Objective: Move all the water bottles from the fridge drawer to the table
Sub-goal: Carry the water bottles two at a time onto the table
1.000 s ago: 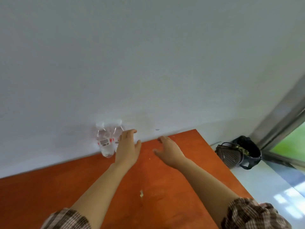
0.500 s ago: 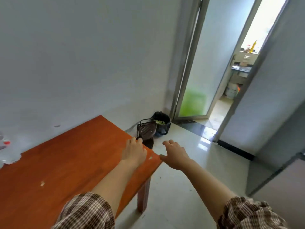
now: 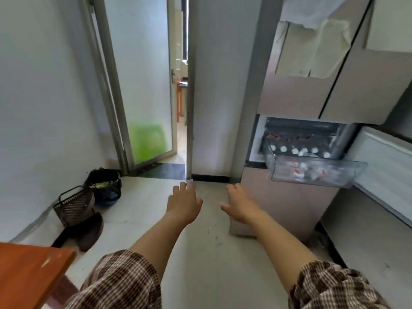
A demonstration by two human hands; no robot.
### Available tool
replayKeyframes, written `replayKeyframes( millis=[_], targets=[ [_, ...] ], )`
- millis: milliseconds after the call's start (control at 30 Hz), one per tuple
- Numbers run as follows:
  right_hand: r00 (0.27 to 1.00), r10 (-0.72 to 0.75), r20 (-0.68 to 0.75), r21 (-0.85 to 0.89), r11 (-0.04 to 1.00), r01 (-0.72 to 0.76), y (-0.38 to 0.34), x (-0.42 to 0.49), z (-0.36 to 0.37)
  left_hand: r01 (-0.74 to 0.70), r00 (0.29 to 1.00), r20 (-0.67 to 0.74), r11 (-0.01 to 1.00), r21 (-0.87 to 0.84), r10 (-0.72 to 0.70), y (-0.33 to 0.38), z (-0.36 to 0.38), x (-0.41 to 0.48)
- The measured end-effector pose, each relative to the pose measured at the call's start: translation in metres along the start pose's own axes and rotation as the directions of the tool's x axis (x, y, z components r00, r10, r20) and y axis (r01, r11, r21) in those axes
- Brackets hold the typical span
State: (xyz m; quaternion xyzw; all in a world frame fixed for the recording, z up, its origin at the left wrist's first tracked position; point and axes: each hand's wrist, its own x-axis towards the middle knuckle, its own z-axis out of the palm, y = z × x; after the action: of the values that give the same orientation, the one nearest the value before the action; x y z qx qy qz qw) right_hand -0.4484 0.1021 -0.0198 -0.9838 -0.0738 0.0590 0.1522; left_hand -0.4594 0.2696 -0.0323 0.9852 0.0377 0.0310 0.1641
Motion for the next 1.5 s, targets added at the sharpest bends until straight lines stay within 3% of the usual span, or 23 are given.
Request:
replayKeyframes(
  millis=[267, 600, 867, 1033, 1133, 1267, 1400, 1500],
  targets=[
    [0.984, 0.161, -0.075, 0.000, 0.987, -0.162, 0.152, 0.078, -0.058, -0.247, 0.966, 0.068, 0.968, -0.039, 0.249, 0.157, 0.068, 0.136],
    [0.902, 0.418, -0.110, -0.055, 0.903, -0.426, 0.334, 0.179, -0.140, -0.450, 0.870, 0.150, 0.881, -0.144, 0.469, 0.332, 0.136, 0.284],
    [0.904, 0.409, -0.123, -0.039, 0.908, -0.416, 0.427, 0.244, -0.172, -0.480, 0.846, 0.167, 0.860, -0.174, 0.506, 0.410, 0.170, 0.349],
    [0.944, 0.325, 0.046, -0.029, 0.946, -0.324, 0.483, 0.298, -0.180, -0.410, 0.847, 0.246, 0.873, -0.264, 0.472, 0.441, 0.212, 0.393],
    [0.944, 0.231, 0.236, -0.029, 0.973, -0.231, 0.511, 0.331, -0.180, -0.236, 0.880, 0.317, 0.905, -0.354, 0.354, 0.457, 0.234, 0.416],
    [0.884, 0.116, 0.452, -0.028, 0.993, -0.116, 0.537, 0.372, -0.168, -0.012, 0.883, 0.416, 0.897, -0.442, 0.217, 0.469, 0.255, 0.441],
    [0.800, 0.064, 0.597, -0.004, 0.997, -0.077, 0.551, 0.399, -0.146, 0.212, 0.863, 0.498, 0.831, -0.514, 0.088, 0.476, 0.274, 0.456],
    [0.779, 0.050, 0.625, -0.049, 0.998, -0.025, 0.552, 0.412, -0.136, 0.404, 0.826, 0.564, 0.693, -0.597, 0.004, 0.480, 0.284, 0.461]
  ],
)
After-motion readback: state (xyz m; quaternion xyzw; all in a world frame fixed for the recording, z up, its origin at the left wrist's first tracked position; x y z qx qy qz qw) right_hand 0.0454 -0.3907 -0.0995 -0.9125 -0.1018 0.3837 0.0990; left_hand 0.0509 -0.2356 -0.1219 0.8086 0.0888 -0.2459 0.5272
